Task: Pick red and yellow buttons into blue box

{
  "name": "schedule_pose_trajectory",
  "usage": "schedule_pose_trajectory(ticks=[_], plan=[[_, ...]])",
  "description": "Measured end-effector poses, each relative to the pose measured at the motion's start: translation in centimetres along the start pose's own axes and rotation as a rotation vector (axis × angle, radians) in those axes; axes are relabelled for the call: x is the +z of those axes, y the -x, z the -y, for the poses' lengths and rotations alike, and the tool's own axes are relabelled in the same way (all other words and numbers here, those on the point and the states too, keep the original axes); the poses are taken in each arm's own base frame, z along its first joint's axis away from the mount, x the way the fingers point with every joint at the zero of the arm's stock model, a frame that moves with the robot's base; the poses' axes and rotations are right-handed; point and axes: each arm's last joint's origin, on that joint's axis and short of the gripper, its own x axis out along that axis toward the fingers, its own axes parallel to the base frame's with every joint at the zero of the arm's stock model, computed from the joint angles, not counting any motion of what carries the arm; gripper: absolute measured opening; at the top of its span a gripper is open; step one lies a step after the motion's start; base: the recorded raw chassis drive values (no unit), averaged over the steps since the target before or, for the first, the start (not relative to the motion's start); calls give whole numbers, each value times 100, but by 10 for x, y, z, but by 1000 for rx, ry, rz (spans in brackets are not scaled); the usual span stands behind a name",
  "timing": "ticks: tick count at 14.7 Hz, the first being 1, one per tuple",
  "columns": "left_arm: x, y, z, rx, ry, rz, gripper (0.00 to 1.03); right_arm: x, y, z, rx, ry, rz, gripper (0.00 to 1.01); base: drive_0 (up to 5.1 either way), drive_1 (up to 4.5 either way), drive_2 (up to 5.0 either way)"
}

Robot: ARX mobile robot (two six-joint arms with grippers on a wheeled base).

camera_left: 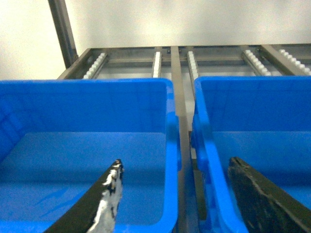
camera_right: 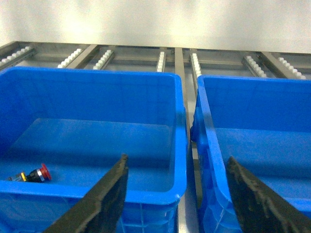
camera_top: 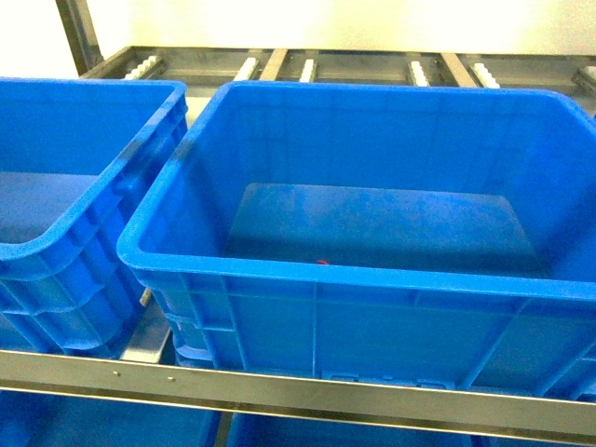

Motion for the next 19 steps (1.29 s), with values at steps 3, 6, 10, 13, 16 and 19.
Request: schedule_pose_trajectory(ticks=[3,6,10,13,16,19], plan=[[-11,18,-15,-1,7,6,29,-10,6,0,0,6,-5,27,0,0,0],[-20,32,-24,0,9,1,2,-17,11,0,0,11,-6,2,0,0,0],[-28,47,-40,2,12,3,2,-26,16,0,1,10,16,2,0,0,0],[-35,54,-39,-6,14,15,2,-27,20,0,2,11,1,2,0,0,0],[-33,61,-40,-4,14,30,2,-29,29,0,2,11,2,2,0,0,0],[-33,67,-40,-4,14,26,2,-29,29,0,2,11,2,2,0,0,0]])
